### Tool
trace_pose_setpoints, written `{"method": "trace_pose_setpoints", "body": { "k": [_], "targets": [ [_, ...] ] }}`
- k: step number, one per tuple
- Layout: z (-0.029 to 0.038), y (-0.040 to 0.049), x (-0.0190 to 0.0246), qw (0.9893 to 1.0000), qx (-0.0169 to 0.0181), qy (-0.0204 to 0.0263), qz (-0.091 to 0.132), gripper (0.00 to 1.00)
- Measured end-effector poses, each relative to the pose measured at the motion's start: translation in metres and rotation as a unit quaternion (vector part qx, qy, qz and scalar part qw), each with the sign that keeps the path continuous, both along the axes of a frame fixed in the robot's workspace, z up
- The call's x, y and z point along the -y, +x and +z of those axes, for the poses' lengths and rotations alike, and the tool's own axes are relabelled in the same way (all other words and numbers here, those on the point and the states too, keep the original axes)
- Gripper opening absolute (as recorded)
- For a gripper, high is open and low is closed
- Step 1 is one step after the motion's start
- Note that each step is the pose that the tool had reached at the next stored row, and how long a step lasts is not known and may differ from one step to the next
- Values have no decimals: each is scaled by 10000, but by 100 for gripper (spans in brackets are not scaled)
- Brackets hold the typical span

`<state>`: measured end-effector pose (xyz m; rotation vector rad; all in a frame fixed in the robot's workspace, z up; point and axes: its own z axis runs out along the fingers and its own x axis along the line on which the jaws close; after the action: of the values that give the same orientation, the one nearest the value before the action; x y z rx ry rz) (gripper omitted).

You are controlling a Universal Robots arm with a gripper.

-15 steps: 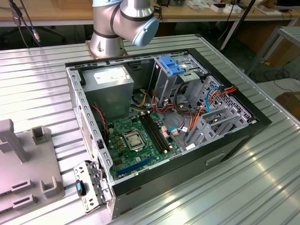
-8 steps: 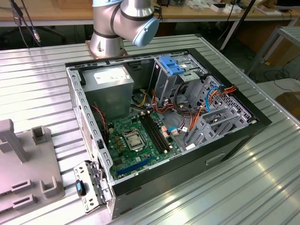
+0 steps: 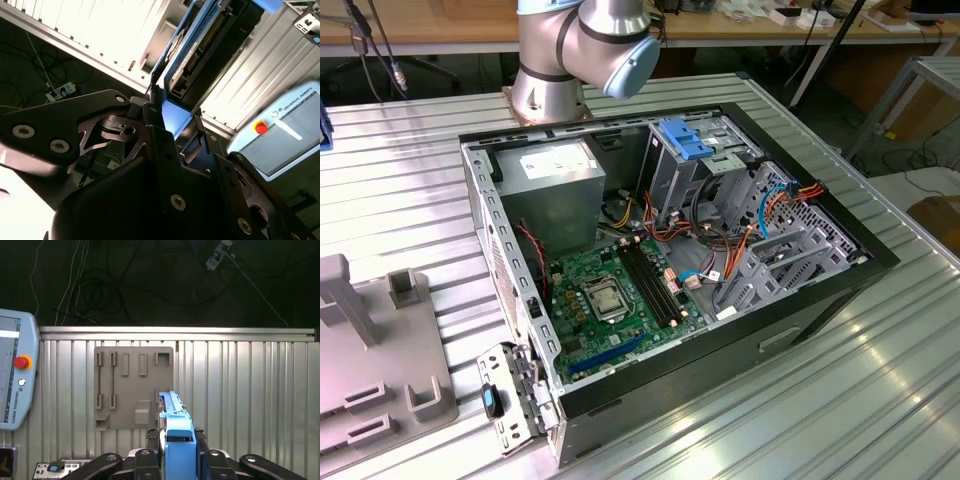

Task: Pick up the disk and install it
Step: 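Pick up the disk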

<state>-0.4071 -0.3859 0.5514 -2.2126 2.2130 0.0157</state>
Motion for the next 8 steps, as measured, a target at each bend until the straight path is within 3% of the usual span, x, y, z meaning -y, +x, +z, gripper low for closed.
{"method": "trace_pose_setpoints", "body": {
  "k": [8],
  "targets": [
    [0,128,0,10000,0,0,0,37]
  ]
}}
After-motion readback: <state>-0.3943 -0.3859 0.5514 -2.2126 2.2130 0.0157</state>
